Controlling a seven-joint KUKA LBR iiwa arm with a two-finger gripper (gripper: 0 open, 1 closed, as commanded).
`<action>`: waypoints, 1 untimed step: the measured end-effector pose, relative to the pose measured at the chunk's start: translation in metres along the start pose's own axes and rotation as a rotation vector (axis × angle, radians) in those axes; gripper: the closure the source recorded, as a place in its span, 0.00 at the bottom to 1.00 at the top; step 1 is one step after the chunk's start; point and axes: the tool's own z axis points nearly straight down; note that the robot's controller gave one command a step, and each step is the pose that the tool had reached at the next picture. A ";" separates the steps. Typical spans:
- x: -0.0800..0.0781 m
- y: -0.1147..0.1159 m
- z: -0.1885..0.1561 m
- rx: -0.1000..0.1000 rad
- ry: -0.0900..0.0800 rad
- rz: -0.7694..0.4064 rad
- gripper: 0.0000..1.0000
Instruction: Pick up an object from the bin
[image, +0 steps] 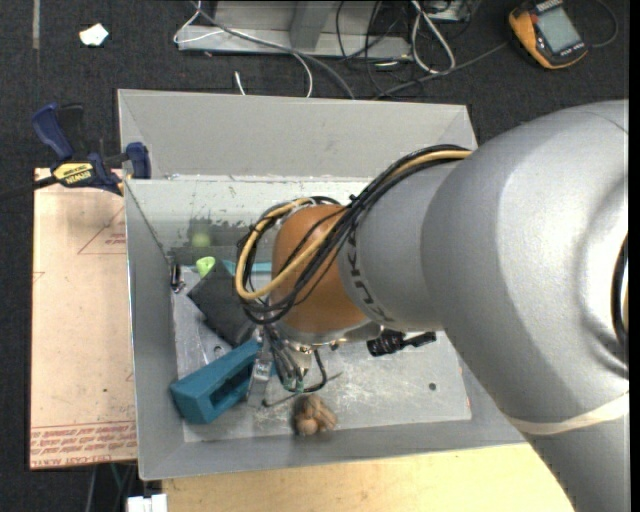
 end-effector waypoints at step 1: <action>0.000 0.000 0.000 0.000 0.000 0.000 1.00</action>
Offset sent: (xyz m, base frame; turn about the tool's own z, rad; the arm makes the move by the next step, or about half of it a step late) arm 0.0000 0.0000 0.0000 0.0000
